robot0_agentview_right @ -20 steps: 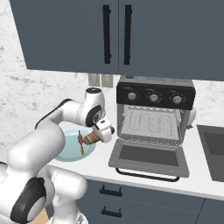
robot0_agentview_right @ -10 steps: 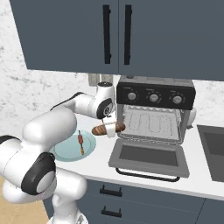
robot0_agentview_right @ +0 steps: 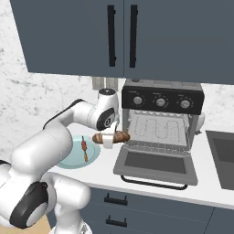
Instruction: Pick up the kebab skewer and baguette bread, and place them inside the toaster oven. Close the toaster oven door and start by setting the timer.
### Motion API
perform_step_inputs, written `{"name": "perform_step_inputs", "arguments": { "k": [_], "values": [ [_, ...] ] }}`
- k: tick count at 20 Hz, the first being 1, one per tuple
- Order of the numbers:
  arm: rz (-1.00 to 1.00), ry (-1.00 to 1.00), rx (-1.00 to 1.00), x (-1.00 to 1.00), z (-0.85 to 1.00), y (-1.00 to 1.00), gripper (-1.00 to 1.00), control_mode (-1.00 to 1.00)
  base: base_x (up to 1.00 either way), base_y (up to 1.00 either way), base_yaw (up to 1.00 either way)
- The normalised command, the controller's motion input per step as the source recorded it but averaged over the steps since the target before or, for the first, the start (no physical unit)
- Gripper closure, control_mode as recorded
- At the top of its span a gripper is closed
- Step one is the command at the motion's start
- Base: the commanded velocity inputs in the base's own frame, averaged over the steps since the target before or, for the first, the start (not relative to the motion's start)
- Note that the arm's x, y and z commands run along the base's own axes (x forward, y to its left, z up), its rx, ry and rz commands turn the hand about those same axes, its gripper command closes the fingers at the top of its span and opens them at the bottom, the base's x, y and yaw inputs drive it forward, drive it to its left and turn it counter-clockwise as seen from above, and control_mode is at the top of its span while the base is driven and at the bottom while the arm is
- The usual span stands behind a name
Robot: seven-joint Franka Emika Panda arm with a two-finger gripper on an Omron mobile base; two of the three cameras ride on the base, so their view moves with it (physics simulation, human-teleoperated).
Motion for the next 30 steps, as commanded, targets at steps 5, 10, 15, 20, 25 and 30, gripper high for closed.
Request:
{"name": "perform_step_inputs", "arguments": {
  "k": [5, 10, 15, 20, 25, 30],
  "values": [
    [-0.13, -0.12, 0.04, 0.00, 0.81, -0.33, 1.00, -1.00, 0.00, 0.00, 0.00],
    [-0.12, 0.00, 0.14, 0.03, 0.75, -0.88, 1.00, -1.00, 0.00, 0.00, 0.00],
    [-0.15, -0.01, 0.16, 0.30, 0.24, -0.78, 1.00, -1.00, 0.00, 0.00, 0.00],
    [-0.04, -0.19, 0.12, 0.13, -0.17, -0.53, 1.00, -1.00, 0.00, 0.00, 0.00],
    [0.00, -0.36, 0.02, 0.05, -0.03, -0.05, 1.00, -1.00, 0.00, 0.00, 0.00],
    [0.00, -0.29, 0.00, 0.26, -0.12, 0.00, 1.00, -1.00, 0.00, 0.00, 0.00]
  ]
}}
